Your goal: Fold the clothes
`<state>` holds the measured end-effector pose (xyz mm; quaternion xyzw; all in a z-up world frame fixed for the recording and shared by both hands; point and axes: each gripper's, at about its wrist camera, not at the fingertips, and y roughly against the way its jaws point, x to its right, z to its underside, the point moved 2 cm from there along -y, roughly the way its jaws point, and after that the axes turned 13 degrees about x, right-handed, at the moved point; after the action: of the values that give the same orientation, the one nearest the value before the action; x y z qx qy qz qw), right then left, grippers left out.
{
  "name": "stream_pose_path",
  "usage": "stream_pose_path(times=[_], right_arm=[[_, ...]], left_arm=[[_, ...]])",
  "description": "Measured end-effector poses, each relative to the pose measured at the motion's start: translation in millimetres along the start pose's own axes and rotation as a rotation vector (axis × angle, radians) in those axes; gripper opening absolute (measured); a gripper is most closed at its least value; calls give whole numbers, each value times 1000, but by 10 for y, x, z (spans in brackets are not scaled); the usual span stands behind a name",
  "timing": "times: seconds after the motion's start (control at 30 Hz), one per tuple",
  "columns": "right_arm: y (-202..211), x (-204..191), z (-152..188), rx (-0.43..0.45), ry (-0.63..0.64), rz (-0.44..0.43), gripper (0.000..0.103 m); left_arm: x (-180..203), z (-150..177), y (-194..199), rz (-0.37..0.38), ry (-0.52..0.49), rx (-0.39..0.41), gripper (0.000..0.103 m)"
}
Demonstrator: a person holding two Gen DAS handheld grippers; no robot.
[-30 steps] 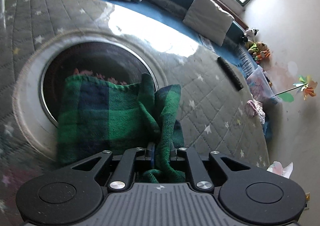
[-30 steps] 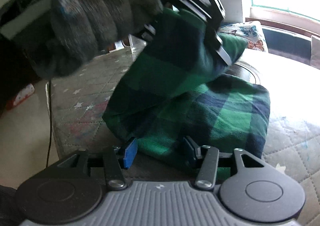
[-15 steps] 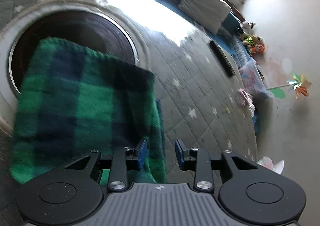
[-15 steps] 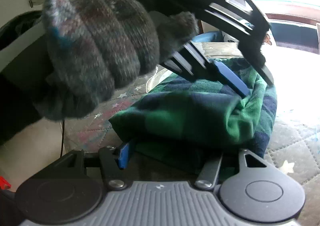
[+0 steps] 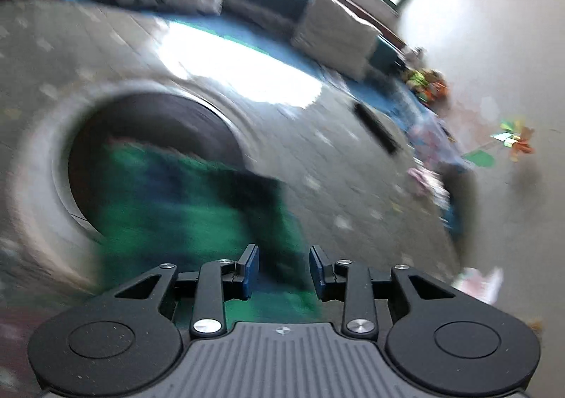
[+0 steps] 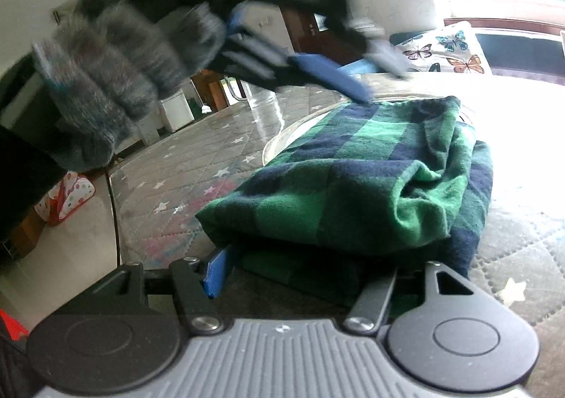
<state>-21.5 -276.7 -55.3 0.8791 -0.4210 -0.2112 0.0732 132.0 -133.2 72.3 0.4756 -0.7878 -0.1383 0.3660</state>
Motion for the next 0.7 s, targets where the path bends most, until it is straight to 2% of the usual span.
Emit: stream_pose_path(times=[0.13, 0.23, 0.43, 0.53, 0.7], right_arm=[[1, 65, 5, 3, -3, -4, 66], [26, 85, 3, 5, -3, -8, 67], [75, 96, 6, 6, -9, -14, 68], [54, 98, -7, 5, -9, -16, 69], [54, 97, -15, 6, -13, -22, 71]], left_arm=[[-388, 1, 146, -137, -20, 51, 32], [-647, 61, 176, -210, -42, 64, 23], [-668, 201, -18, -207, -96, 92, 16], [-565, 250, -69, -190, -153, 95, 16], [-484, 310, -136, -213, -202, 107, 16]])
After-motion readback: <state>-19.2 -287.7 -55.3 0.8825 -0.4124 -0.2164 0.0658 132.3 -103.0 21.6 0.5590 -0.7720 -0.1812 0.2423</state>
